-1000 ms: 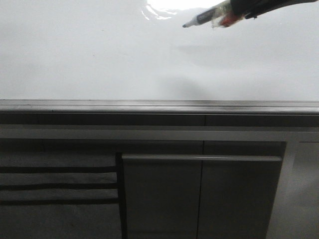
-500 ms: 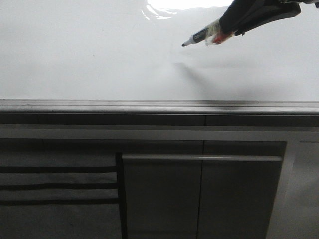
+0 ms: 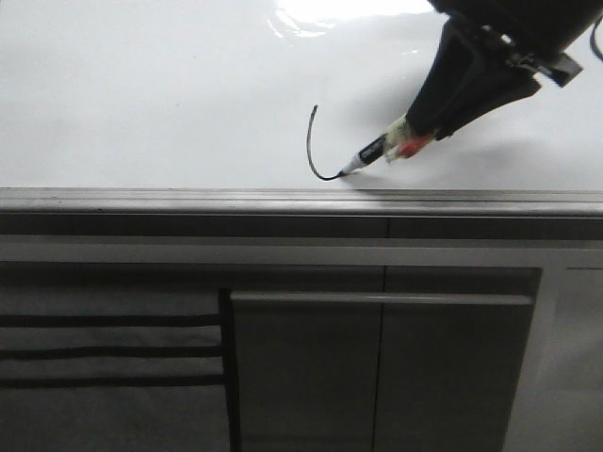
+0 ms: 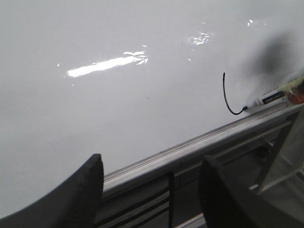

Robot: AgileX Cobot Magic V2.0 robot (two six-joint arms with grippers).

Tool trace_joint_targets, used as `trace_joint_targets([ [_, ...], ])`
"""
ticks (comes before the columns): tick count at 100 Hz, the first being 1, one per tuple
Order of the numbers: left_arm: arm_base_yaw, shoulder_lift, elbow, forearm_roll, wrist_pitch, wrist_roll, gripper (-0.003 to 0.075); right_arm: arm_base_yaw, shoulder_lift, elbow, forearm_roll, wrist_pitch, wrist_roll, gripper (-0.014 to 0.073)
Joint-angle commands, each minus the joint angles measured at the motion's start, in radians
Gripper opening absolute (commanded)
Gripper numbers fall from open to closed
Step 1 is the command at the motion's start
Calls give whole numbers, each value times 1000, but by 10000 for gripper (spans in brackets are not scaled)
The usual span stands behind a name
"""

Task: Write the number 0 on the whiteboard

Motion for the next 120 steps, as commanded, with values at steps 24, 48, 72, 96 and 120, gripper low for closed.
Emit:
trace_joint_targets([
  [24,6,-4,-27,-20,-73,-8,409,45,-62,-129,1,-104,8,14],
  [48,6,-4,-27,-19,-71,-8,409,82,-14,-131,-12,54,-9,14],
  [72,-8,5,-67,-12,42,36,409,87,-262,-118,4,190,-156,14],
  [96,-172,123,-224,-12,326,230,409,92,-412,35,-36,275,-373,14],
  [120,-382,293,-332,-12,370,324,409,131,-430,81,28,252,-709,14],
])
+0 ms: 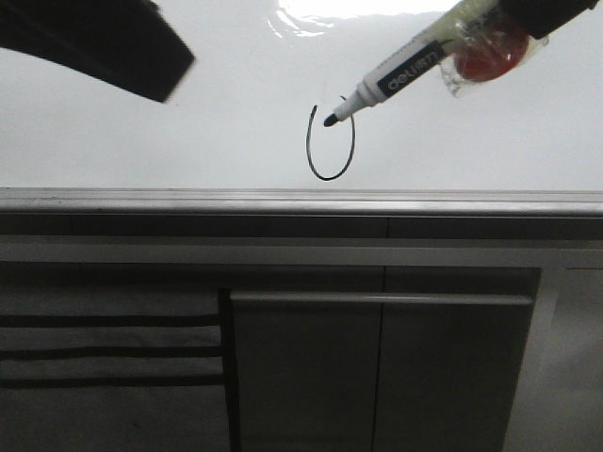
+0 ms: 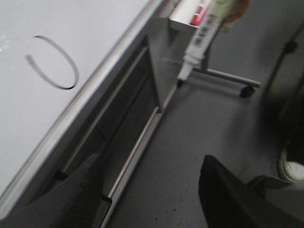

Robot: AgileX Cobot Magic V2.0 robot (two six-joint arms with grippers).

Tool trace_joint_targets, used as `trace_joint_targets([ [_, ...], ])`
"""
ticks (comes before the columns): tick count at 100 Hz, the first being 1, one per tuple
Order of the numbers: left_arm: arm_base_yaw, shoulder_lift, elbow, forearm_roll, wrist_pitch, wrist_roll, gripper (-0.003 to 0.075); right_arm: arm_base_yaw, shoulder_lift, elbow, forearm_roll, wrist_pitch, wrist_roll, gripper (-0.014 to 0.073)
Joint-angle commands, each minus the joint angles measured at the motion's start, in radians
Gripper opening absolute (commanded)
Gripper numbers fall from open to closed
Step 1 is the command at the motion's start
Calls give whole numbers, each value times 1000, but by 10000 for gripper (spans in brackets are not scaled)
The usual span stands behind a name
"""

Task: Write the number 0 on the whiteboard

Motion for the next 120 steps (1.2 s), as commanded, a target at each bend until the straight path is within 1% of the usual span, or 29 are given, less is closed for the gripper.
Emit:
trace_joint_targets([
  [1,-68,48,-72,-23,-46,24,409,16,-26,-22,83,-36,-127,14],
  [11,-116,114,-119,-20,-77,40,409,35,-26,-22,107,-54,-204,14],
  [31,-154,230,-232,-20,-82,40,409,47,-26,-22,109,-103,-211,14],
  [47,-154,271,-254,-2,-82,40,408,47,-26,-22,109,-96,-201,14],
  [53,-154,274,-254,-1,-77,40,397,47,-26,-22,113,-88,-193,14],
  [60,-154,274,-254,-1,-77,40,344,47,-26,-22,113,-74,-193,14],
  [61,-154,274,-254,-1,-77,40,322,47,-26,-22,113,-72,-193,14],
  [62,-154,274,-254,-1,-77,40,322,47,-26,-22,113,-72,-193,14],
  [64,-154,274,-254,-1,-80,40,292,47,-26,-22,115,-72,-193,14],
  [67,-154,274,-254,-1,-83,40,269,47,-26,-22,120,-72,-193,14],
  [68,-154,274,-254,-1,-83,40,247,47,-26,-22,122,-74,-193,14],
  [69,-154,274,-254,-1,-83,40,247,47,-26,-22,123,-74,-193,14],
  [78,-154,274,-254,-1,-92,40,158,47,-26,-22,127,-72,-193,14],
  [84,-154,274,-254,-1,-96,40,118,47,-26,-22,129,-74,-193,22],
  [89,-154,274,-254,-1,-96,38,87,47,-26,-22,129,-77,-193,49],
  [93,-151,274,-254,-1,-96,34,63,47,-26,-22,129,-86,-193,101],
  [98,-138,274,-254,-2,-107,-11,37,47,-26,-22,129,-101,-191,166],
  [107,-95,274,-254,-2,-125,-76,-4,29,-45,-43,124,-127,-183,251],
  [113,-55,274,-250,-2,-136,-100,-19,-3,-70,-61,117,-141,-155,260],
  [120,7,271,-223,-2,-188,-139,-20,-61,-107,-79,107,-165,-104,260],
])
